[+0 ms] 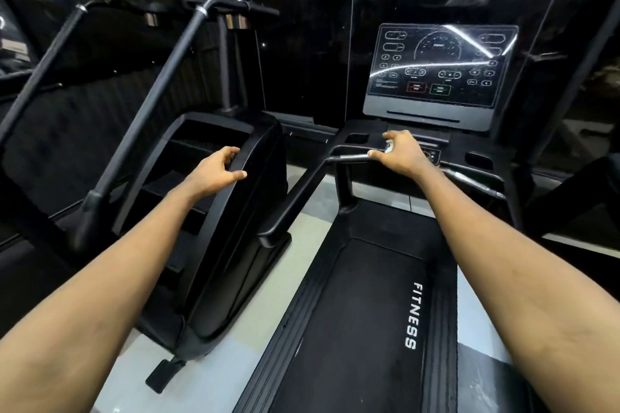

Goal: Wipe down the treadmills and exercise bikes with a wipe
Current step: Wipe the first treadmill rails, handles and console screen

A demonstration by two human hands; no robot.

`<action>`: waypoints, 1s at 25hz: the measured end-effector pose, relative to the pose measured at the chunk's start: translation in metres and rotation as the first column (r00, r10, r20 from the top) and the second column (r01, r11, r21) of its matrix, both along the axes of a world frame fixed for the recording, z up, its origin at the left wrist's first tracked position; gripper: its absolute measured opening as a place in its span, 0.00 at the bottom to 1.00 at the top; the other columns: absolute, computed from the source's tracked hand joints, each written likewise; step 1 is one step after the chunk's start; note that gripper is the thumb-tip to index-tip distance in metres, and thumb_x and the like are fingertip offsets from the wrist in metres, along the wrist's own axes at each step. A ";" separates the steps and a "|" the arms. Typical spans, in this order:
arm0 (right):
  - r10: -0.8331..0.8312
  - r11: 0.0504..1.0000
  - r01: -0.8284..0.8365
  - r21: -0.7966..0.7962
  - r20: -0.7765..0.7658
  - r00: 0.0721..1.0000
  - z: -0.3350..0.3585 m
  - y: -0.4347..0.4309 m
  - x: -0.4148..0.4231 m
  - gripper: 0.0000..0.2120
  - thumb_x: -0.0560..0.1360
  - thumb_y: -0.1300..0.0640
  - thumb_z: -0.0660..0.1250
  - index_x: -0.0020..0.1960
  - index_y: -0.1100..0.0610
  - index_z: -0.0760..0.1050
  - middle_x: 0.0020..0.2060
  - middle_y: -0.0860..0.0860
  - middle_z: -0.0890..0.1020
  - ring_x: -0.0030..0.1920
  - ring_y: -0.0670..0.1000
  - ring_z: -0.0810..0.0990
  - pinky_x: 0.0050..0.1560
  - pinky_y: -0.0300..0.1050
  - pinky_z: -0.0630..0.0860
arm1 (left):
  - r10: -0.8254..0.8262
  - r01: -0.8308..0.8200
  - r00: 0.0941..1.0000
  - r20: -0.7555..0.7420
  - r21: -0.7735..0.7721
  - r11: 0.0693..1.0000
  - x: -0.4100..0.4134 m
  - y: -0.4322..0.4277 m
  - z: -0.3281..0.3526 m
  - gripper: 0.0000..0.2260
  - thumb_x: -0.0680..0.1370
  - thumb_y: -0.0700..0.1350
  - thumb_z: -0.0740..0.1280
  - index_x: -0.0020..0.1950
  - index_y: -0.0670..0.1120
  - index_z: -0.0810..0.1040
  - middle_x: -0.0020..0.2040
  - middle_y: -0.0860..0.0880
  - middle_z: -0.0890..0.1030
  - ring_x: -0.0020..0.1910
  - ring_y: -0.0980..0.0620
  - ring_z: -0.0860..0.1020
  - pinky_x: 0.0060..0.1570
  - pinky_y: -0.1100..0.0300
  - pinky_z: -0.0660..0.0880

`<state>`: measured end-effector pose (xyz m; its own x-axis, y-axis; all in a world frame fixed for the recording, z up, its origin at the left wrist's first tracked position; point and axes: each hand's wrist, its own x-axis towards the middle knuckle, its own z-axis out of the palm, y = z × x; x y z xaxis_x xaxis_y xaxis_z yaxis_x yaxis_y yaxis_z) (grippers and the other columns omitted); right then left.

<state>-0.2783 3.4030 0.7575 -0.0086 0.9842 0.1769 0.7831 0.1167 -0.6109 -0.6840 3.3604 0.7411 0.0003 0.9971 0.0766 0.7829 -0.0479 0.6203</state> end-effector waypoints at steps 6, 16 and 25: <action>0.058 0.998 -0.057 -0.040 0.030 0.998 -0.021 0.092 -0.046 0.35 0.74 0.47 0.73 0.74 0.63 0.67 0.72 0.59 0.67 0.70 0.57 0.72 0.70 0.46 0.66 | 0.029 -0.027 0.999 0.033 -0.073 0.997 -0.024 0.076 -0.035 0.32 0.76 0.51 0.74 0.77 0.51 0.65 0.75 0.44 0.70 0.75 0.47 0.67 0.71 0.52 0.66; 0.111 0.960 -0.097 -0.262 0.041 0.993 -0.112 0.226 -0.110 0.19 0.79 0.64 0.60 0.69 0.61 0.74 0.63 0.60 0.79 0.62 0.58 0.79 0.57 0.41 0.72 | 0.092 -0.064 0.991 0.100 -0.252 0.965 -0.056 0.171 -0.134 0.31 0.78 0.47 0.72 0.78 0.48 0.64 0.76 0.47 0.68 0.76 0.48 0.65 0.71 0.55 0.64; 0.459 0.846 -0.395 -0.359 0.112 0.881 -0.235 0.310 -0.179 0.12 0.77 0.63 0.61 0.60 0.58 0.71 0.57 0.57 0.73 0.53 0.56 0.77 0.57 0.49 0.73 | 0.235 -0.163 0.967 0.100 -0.467 0.869 -0.030 0.192 -0.250 0.27 0.78 0.47 0.72 0.76 0.48 0.69 0.71 0.49 0.74 0.71 0.51 0.71 0.67 0.61 0.65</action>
<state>-0.4575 3.7125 0.5226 -0.4426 0.8764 -0.1898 0.8022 0.2924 -0.5205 -0.7144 3.5519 0.4910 -0.1769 0.9002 -0.3979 0.6429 0.4118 0.6459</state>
